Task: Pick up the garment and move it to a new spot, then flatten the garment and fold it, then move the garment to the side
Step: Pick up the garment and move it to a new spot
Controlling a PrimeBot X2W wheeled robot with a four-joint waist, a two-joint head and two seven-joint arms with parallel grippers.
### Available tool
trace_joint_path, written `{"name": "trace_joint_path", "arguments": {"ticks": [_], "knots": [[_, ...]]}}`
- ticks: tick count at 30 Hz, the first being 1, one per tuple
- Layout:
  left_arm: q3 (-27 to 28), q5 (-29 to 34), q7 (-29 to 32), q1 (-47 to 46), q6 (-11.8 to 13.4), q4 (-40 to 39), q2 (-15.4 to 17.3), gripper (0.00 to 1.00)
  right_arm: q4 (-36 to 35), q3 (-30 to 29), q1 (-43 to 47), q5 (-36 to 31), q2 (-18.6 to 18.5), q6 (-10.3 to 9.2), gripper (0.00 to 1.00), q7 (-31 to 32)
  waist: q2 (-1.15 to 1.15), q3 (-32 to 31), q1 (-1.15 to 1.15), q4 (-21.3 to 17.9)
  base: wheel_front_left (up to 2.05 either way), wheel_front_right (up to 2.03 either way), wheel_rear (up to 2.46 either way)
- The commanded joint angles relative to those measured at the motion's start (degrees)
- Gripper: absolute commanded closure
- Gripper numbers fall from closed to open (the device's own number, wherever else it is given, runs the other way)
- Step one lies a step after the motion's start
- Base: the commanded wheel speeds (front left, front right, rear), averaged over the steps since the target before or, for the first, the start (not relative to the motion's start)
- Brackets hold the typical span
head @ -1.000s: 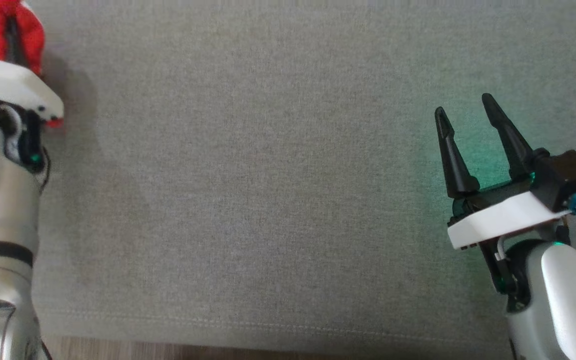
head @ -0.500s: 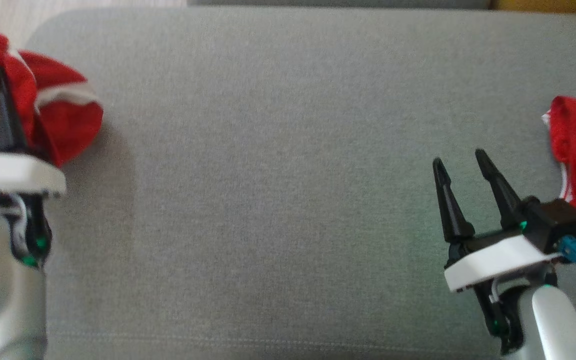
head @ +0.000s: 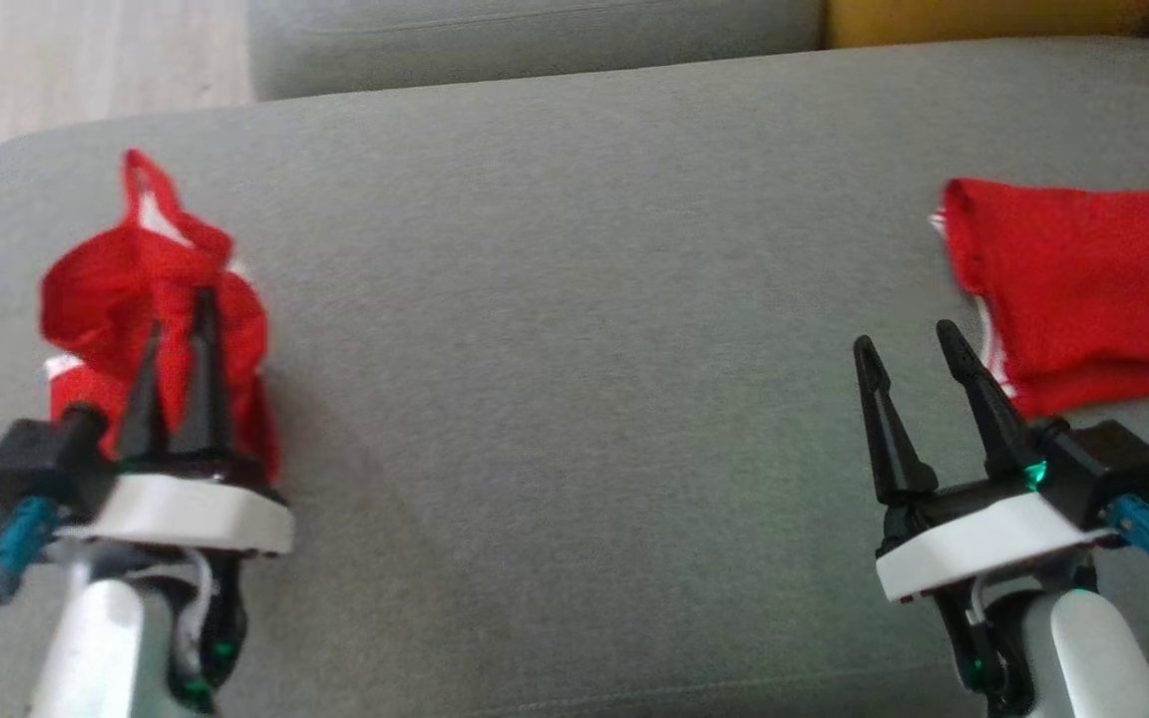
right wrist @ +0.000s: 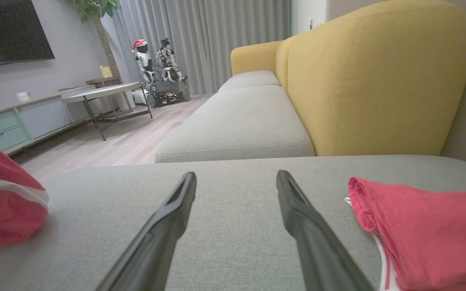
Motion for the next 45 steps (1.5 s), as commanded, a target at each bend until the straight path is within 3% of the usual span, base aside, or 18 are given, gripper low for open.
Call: {"name": "trace_joint_path", "arguments": {"ticks": [1, 7, 18, 19, 20, 21, 22, 29, 33, 39, 45], "knots": [[0.6, 0.6, 0.3, -2.5, -0.4, -2.5, 0.2, 1.0, -2.1, 1.4, -1.4, 0.2, 0.1, -0.05, 0.0, -0.6, 0.0, 0.0, 0.0, -2.8, 0.0, 0.0, 0.0], [-5.6, 2.6, 1.0, -7.2, -2.7, 1.1, -1.7, 1.0, -2.1, 2.4, -3.2, 0.9, 0.1, -0.05, 0.0, -1.0, 0.0, 2.7, 0.0, -8.5, 0.0, 0.0, 0.0], [-15.5, 4.7, 2.7, -18.3, -7.0, 15.2, -5.1, 1.0, -0.4, 2.4, -4.7, 3.2, 0.1, -0.05, 0.0, -2.9, 0.0, 8.7, 0.0, -16.3, 0.0, 0.0, 0.0], [-16.2, 4.6, 3.0, -18.7, -7.3, 16.7, -5.4, 0.85, -0.2, 2.4, -4.8, 3.4, 0.1, -0.05, 0.0, -3.0, 0.0, 9.2, 0.0, -16.6, 0.0, 0.0, 0.0], [-16.8, 4.6, 3.2, -19.1, -7.5, 18.1, -5.5, 0.53, -0.1, 2.5, -4.9, 3.6, 0.1, -0.05, 0.0, -3.2, 0.0, 9.6, 0.0, -16.8, 0.0, 0.0, 0.0], [-16.8, 4.6, 3.2, -19.1, -7.5, 18.1, -5.5, 0.53, -0.1, 2.5, -4.9, 3.6, 0.1, -0.05, 0.0, -3.2, 0.0, 9.6, 0.0, -16.8, 0.0, 0.0, 0.0], [-17.5, 4.7, 3.3, -19.4, -7.7, 19.5, -5.6, 0.0, 0.1, 2.5, -5.0, 3.7, 0.1, -0.05, 0.0, -3.4, 0.0, 9.9, 0.0, -16.9, 0.0, 0.0, 0.0], [-19.9, 5.1, -1.0, -19.9, -7.8, 23.5, -6.1, 0.0, 1.4, 0.8, -5.0, 3.3, 0.1, -0.05, 0.0, -3.5, 0.0, 9.7, 0.0, -14.8, 0.0, 0.0, 0.0], [-19.1, 4.3, -3.8, -18.6, -5.9, 21.9, -6.4, 0.0, 1.5, 0.4, -4.9, 2.7, 0.1, -0.05, 0.0, -3.1, 0.0, 8.3, 0.0, -11.8, 0.0, 0.0, 0.0], [-14.1, 2.4, -5.9, -15.2, -2.2, 15.7, -5.7, 0.0, 1.0, -0.4, -4.1, 1.5, 0.1, -0.05, 0.0, -1.8, 0.0, 5.8, 0.0, -6.1, 0.0, 0.0, 0.0], [-7.8, 0.6, -6.2, -10.9, 0.1, 10.7, -3.1, 0.0, 0.2, -0.5, -3.5, 0.7, 0.1, -0.05, 0.0, -0.4, 0.0, 3.6, 0.0, -1.3, 0.0, 0.0, 0.0]]}}
